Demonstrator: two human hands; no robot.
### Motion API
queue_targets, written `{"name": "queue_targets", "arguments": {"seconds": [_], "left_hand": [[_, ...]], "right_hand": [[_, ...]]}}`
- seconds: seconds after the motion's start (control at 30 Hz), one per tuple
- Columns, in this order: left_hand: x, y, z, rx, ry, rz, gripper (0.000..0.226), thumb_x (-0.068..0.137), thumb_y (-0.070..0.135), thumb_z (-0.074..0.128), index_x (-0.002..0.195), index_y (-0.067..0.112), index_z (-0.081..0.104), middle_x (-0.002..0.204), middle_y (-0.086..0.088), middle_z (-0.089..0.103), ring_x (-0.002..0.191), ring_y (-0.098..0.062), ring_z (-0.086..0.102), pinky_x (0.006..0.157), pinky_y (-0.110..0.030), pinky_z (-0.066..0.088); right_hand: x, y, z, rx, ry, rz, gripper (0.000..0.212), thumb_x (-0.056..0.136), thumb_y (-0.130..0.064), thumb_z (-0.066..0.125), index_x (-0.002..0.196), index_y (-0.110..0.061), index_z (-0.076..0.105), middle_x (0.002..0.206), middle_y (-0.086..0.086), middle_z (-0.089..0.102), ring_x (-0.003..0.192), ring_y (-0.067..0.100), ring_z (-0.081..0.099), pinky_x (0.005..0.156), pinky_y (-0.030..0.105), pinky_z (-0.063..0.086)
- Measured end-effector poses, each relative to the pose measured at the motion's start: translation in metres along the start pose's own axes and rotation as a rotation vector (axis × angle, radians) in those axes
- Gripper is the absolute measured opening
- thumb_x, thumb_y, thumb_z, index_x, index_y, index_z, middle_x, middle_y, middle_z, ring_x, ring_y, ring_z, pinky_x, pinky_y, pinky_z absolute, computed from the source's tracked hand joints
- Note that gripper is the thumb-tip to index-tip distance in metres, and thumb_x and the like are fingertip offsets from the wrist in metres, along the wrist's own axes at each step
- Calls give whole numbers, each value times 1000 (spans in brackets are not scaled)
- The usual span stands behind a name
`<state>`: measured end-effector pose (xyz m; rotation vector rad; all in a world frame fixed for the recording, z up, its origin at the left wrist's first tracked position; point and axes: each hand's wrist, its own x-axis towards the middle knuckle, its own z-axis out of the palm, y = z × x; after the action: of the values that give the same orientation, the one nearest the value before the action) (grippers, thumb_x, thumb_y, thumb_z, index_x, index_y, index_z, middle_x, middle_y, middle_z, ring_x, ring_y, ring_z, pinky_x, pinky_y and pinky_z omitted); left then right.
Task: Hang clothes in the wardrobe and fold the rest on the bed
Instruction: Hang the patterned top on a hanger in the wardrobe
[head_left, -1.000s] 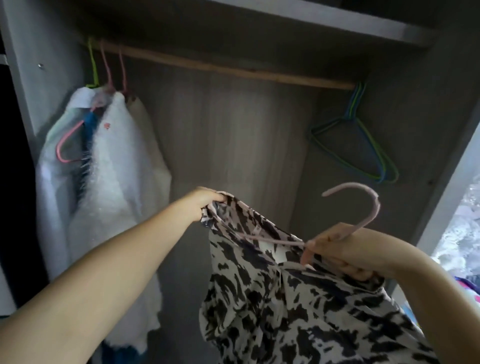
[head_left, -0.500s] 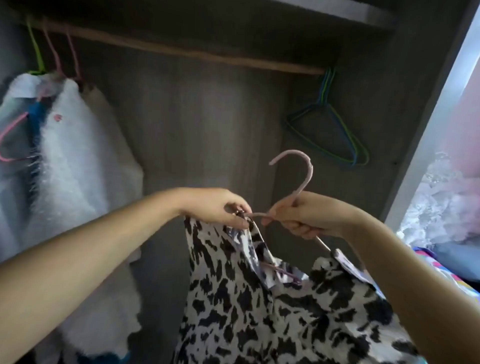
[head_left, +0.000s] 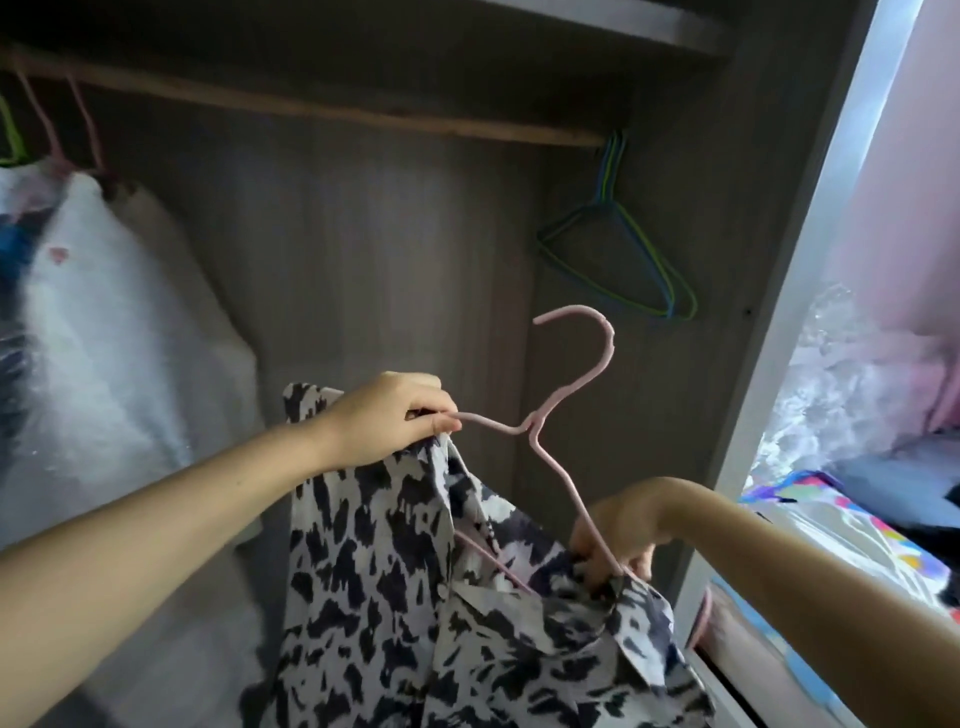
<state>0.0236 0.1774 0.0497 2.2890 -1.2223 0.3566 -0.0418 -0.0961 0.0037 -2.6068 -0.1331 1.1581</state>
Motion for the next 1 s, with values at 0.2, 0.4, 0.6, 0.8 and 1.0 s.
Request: {"name": "queue_targets", "arguments": {"seconds": [0.2, 0.4, 0.6, 0.8, 1.0], "left_hand": [[-21, -26, -4, 283, 243, -150, 20, 94, 31, 57, 105, 22, 71, 81, 15, 55, 71, -9, 55, 57, -29, 41], [-19, -17, -3, 146, 461, -45, 16, 92, 17, 60, 95, 6, 72, 77, 1, 55, 63, -17, 54, 58, -34, 43], [-14, -30, -15, 47, 604, -76, 15, 92, 14, 59, 96, 4, 70, 75, 2, 51, 66, -11, 48, 62, -21, 38], [10, -40, -20, -120, 662, -245, 18, 95, 13, 56, 105, 6, 70, 93, -4, 64, 78, -6, 57, 69, -8, 40], [3, -23, -29, -283, 527, -693, 54, 101, 28, 42, 150, 11, 26, 149, -14, 36, 136, -20, 36, 108, -21, 26]], "right_hand": [[-52, 34, -51, 601, 534, -118, 19, 92, -13, 60, 75, -5, 65, 54, 0, 59, 47, 9, 56, 48, 21, 50], [-40, 7, -53, 789, 856, -318, 25, 93, -24, 62, 83, -2, 70, 73, 15, 58, 58, 18, 51, 54, 25, 40], [-73, -8, -62, 107, 1105, -336, 30, 97, -33, 51, 126, -27, 59, 113, -12, 66, 101, 2, 60, 92, 20, 44], [-77, -87, -68, 305, 621, -655, 25, 102, -20, 44, 115, -10, 64, 68, -4, 67, 60, 6, 61, 58, 14, 46], [-33, -160, -109, 567, 871, -505, 36, 94, -9, 55, 60, -19, 64, 52, -8, 56, 46, 3, 48, 51, 16, 39]]}}
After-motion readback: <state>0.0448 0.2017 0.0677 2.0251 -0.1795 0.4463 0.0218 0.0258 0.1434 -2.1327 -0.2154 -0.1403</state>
